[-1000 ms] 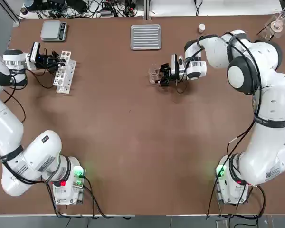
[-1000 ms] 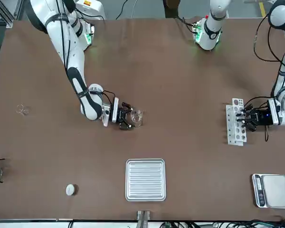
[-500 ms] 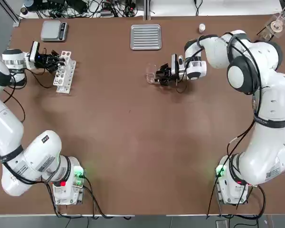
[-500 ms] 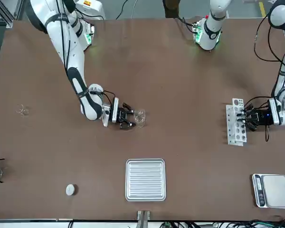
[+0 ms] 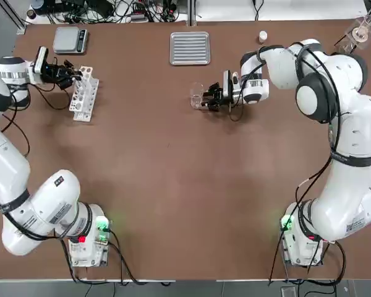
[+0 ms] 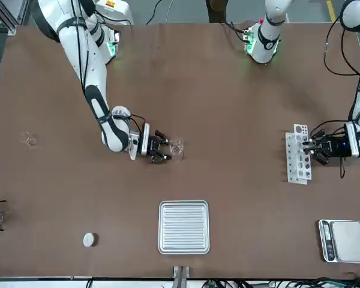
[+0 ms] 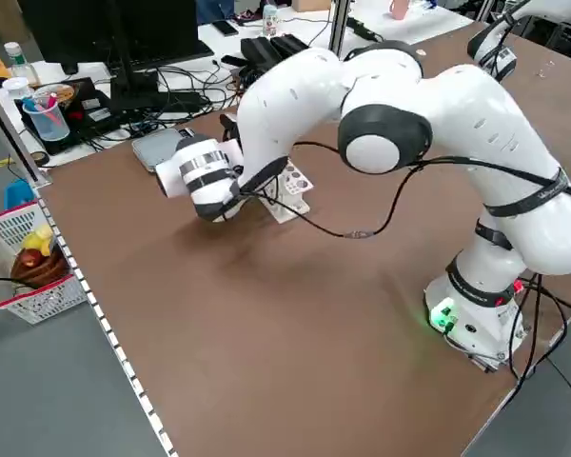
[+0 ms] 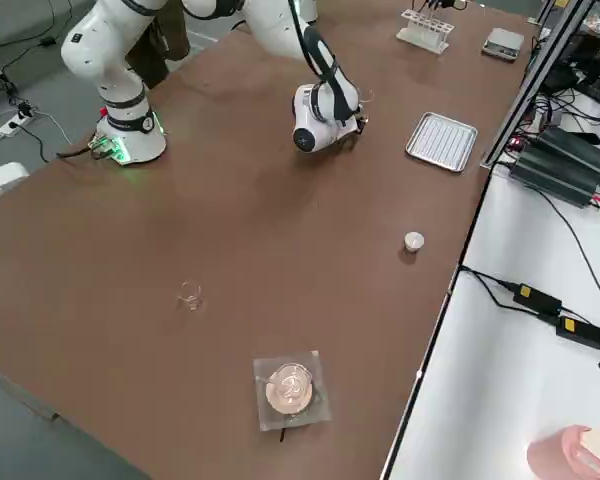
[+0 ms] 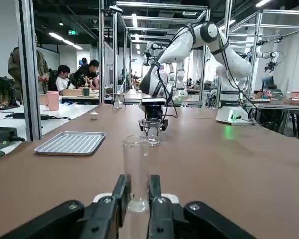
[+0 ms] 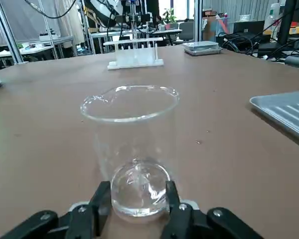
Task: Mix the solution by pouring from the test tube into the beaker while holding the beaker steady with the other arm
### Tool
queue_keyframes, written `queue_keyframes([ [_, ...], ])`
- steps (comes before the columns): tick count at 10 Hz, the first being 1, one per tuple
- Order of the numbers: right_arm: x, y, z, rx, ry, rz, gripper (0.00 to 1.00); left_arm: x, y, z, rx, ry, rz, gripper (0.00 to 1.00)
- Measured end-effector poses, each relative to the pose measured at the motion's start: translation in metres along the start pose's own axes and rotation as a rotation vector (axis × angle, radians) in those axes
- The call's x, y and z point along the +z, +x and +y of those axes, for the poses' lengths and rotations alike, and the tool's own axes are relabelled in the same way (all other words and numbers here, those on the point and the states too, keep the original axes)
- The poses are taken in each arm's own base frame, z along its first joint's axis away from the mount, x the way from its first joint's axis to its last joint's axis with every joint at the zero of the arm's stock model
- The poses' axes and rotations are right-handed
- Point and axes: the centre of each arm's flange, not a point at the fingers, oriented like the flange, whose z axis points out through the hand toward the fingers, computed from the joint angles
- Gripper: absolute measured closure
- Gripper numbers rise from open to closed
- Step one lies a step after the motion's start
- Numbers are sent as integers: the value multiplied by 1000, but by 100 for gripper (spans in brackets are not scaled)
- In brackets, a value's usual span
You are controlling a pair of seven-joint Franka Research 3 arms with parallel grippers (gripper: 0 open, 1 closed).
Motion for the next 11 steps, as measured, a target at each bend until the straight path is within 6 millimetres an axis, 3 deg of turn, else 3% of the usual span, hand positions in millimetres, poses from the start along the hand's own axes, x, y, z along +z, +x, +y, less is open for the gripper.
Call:
queue_keyframes([
  [11,-3,-1,3,-9,-7,1,48,-3,60,-4,27,-39,-23,78],
])
